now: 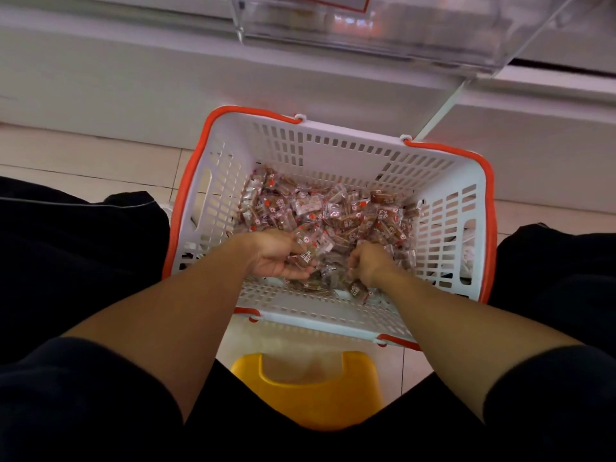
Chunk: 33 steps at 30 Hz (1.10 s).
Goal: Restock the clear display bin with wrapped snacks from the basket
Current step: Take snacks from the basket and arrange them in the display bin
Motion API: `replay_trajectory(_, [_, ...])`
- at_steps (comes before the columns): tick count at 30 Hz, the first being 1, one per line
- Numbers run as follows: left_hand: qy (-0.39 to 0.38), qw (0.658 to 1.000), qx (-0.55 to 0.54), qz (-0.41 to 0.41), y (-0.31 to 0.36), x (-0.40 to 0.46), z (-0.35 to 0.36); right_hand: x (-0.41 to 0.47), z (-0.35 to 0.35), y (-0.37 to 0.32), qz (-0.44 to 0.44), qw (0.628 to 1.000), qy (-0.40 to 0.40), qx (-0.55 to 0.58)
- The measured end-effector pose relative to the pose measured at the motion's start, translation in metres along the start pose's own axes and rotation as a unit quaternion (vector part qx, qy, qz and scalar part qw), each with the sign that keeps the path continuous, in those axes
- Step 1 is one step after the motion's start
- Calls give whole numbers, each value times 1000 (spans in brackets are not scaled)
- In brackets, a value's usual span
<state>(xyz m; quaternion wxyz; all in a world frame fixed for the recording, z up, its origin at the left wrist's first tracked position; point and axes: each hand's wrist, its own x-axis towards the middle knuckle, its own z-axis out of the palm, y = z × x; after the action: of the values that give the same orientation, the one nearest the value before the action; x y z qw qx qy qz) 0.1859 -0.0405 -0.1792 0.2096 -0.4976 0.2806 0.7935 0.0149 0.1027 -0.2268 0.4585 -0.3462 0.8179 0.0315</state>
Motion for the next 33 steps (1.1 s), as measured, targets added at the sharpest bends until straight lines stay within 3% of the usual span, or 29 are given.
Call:
replay_trajectory(4, [4,1000,-7,15,2,0,-1,-3,0,0,-29,999,8,-44])
replay_trajectory(8, [4,1000,15,10,3,1,-1,-7,-22,-15,-28,991,-68,-110])
replay_trajectory(11, [-11,999,29,18,7,-3,0,-19,-62,-27,-23,988,-147,36])
replay_trajectory(15, [-75,997,13,23,28,-21,6,-45,-114,-53,-113,918,-221,310])
replay_trajectory(18, [-159,987,-4,33,53,-45,14,-64,-134,-71,-176,912,-164,331])
replay_trajectory(22, [-183,979,50,72,73,-79,26,-90,-154,-79,-206,903,-132,353])
replay_trajectory(28, [-132,959,217,125,82,-117,47,-131,-181,-101,-262,949,4,176])
replay_trajectory(31, [-152,945,259,131,89,-136,55,-150,-184,-103,-308,941,117,72])
replay_trajectory(33, [-163,940,262,149,96,-147,60,-163,-187,-101,-358,915,184,11])
